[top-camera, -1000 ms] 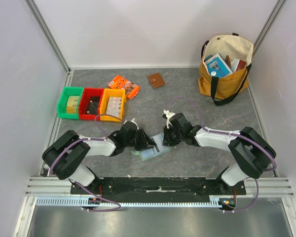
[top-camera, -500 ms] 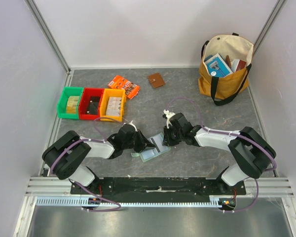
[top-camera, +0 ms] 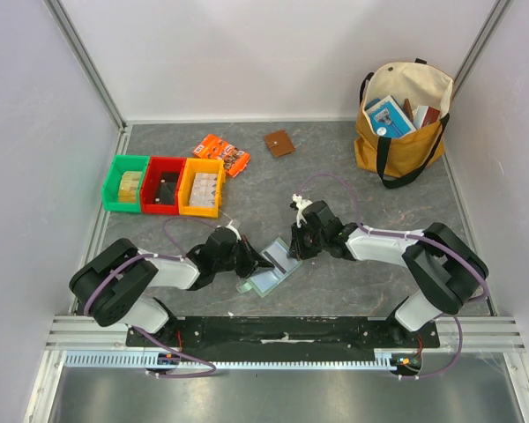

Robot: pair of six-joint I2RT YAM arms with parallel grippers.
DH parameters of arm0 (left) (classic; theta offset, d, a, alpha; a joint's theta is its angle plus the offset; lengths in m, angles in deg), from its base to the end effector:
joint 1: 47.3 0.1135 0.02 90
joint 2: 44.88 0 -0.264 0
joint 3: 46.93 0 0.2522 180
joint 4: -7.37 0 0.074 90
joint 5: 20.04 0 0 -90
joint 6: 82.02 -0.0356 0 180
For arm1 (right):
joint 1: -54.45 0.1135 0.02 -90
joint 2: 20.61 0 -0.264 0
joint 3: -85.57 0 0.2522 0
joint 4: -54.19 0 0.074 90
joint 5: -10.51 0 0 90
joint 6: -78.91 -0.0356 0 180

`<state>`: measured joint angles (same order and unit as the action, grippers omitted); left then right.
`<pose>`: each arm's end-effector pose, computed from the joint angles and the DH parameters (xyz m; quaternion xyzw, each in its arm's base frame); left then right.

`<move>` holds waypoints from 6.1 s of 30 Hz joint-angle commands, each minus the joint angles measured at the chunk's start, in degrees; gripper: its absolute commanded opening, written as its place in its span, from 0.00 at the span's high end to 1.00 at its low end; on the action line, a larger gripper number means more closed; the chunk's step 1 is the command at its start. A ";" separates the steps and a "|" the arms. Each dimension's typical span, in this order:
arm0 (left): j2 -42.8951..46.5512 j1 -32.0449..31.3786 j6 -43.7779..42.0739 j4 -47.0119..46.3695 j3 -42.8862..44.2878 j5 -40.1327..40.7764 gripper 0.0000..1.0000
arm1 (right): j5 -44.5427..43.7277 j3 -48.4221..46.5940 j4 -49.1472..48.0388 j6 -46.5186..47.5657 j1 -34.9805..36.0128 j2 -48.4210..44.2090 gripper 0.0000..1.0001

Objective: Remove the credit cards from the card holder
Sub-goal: Remove the credit card from the card holder.

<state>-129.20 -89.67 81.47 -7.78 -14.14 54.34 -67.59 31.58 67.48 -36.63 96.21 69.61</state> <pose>0.1693 -0.1674 0.1145 -0.1781 0.8683 -0.4431 0.1345 0.2152 0.2020 0.1457 -0.1672 0.9188 0.2716 0.2325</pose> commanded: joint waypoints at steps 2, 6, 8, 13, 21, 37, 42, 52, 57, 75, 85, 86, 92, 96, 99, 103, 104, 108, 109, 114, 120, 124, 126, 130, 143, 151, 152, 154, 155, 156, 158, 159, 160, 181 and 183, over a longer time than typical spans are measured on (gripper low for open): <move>2.57 -0.35 2.18 -1.33 -1.27 -1.61 0.98 | -2.06 0.76 3.20 0.05 -0.18 3.21 0.97; 2.58 -0.34 1.92 -0.89 -1.54 -1.52 0.98 | -1.88 0.59 3.28 0.05 -0.19 3.21 0.97; 2.14 -0.43 1.39 -0.89 -0.84 -1.78 0.98 | -1.79 0.50 3.20 0.05 -0.19 3.21 0.98; 1.34 -0.43 1.39 0.86 0.22 -1.09 0.82 | -1.62 0.50 3.19 0.14 -0.19 2.86 0.98; 0.64 -0.43 0.42 5.79 0.84 1.11 0.79 | -1.53 0.68 3.02 0.31 -0.19 2.25 0.98; -1.03 -0.35 -0.37 2.81 2.68 1.91 0.80 | -1.35 0.85 3.02 0.32 -0.19 2.60 0.98; -1.38 -0.43 -0.02 2.01 2.95 2.17 0.80 | -1.18 0.94 2.84 0.32 -0.27 2.60 0.98; -0.85 -0.43 1.21 -0.80 2.33 3.58 0.80 | -1.00 1.29 2.49 0.40 -0.19 2.69 0.98; -0.15 -0.52 1.48 -1.42 2.24 4.19 0.80 | -1.09 1.38 2.49 0.32 -0.27 2.60 0.98; -3.31 -1.84 2.35 -1.50 2.51 6.83 0.92 | -0.39 1.82 1.70 -0.12 -0.19 2.69 0.98; 1.69 -1.84 2.80 4.12 0.49 4.28 0.98 | -1.44 2.00 1.79 -0.83 -0.71 3.74 0.99; 2.04 -1.84 3.06 4.47 0.14 3.84 0.98 | -1.70 2.08 1.88 -1.00 -0.80 3.83 0.99; 3.89 -1.75 3.85 7.02 -1.45 2.08 0.98 | -2.15 2.52 1.88 -1.27 -1.59 3.57 0.99; 4.07 -1.58 4.03 8.16 -1.97 0.94 0.98 | -2.76 2.61 1.96 -1.35 -2.03 3.39 0.99; 4.59 -1.58 4.11 9.04 -2.33 0.76 0.98 | -2.76 2.61 1.96 -1.53 -2.29 3.04 0.99; 3.28 -1.58 2.54 8.95 -1.01 0.50 0.98 | 0.48 3.14 -0.57 -0.74 -2.29 0.23 0.98; 2.41 -1.58 2.27 8.78 -0.57 0.33 0.98 | 1.45 3.40 -1.54 -0.30 -2.29 -0.99 0.98; 0.03 -1.57 1.74 7.29 0.40 -0.20 0.98 | 5.49 3.05 -4.01 1.28 -2.21 -4.95 0.96; -0.41 -1.58 1.65 6.94 0.57 -0.46 0.98 | 6.63 2.79 -4.62 1.72 -2.21 -5.66 0.96; -1.38 -1.49 1.65 5.79 0.57 -0.73 0.98 | 12.78 1.73 -7.52 2.95 -2.21 -4.61 0.94; -0.77 -1.49 1.48 5.88 0.49 -0.12 0.98 | 12.10 1.82 -9.81 1.46 -2.29 -0.22 0.95; -0.41 -1.58 1.65 5.88 0.31 -0.03 0.98 | 10.08 2.52 -10.34 0.49 -2.82 2.77 0.96; -0.24 -1.58 1.74 5.88 0.13 0.06 0.98 | 9.55 3.22 -10.34 -0.12 -3.35 4.09 0.97; 0.55 -1.57 2.53 5.79 -0.74 0.24 0.98 | 7.88 4.63 -9.20 -1.53 -3.96 5.06 0.98; 3.54 -1.58 5.43 5.97 -4.17 -0.29 0.98 | 2.42 4.90 -3.84 -1.53 -4.40 6.55 1.00; 9.42 -1.66 4.47 10.79 -5.14 1.63 0.97 | 3.04 4.19 -3.92 -1.00 -4.58 6.47 1.00; 9.69 -1.58 4.03 10.97 -4.88 2.08 0.94 | 3.30 4.37 -4.01 -1.00 -4.67 6.38 1.00; 9.61 -1.49 3.24 10.80 -4.35 2.87 0.85 | 3.83 4.37 -4.54 -0.83 -4.58 6.11 1.00; 9.26 -1.57 2.89 10.63 -3.91 3.13 0.81 | 4.09 4.37 -4.63 -0.91 -4.58 5.94 1.00; 8.38 -1.49 2.80 10.28 -3.65 3.22 0.78 | 4.18 4.28 -4.54 -0.83 -4.58 5.76 1.00; 6.80 -1.49 2.88 9.22 -3.30 3.14 0.76 | 4.18 4.28 -4.63 -0.83 -4.58 5.33 1.00; 5.92 -1.57 3.14 8.70 -3.29 2.96 0.75 | 4.27 4.28 -4.54 -0.83 -4.58 5.24 1.00; 5.22 -1.66 3.41 8.08 -3.38 2.79 0.72 | 4.36 4.37 -4.45 -0.83 -4.58 5.06 1.00; 17.85 -1.66 3.24 18.77 -6.81 6.03 0.98 | 3.66 4.63 -5.16 -0.74 -4.67 5.15 1.00; 23.03 -1.58 2.36 24.31 -6.46 7.53 0.98 | 3.66 4.20 -4.89 -0.65 -4.75 4.88 1.00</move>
<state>-113.40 -91.16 85.93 4.12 -20.06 57.25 -55.76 34.71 57.21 -40.43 92.47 72.97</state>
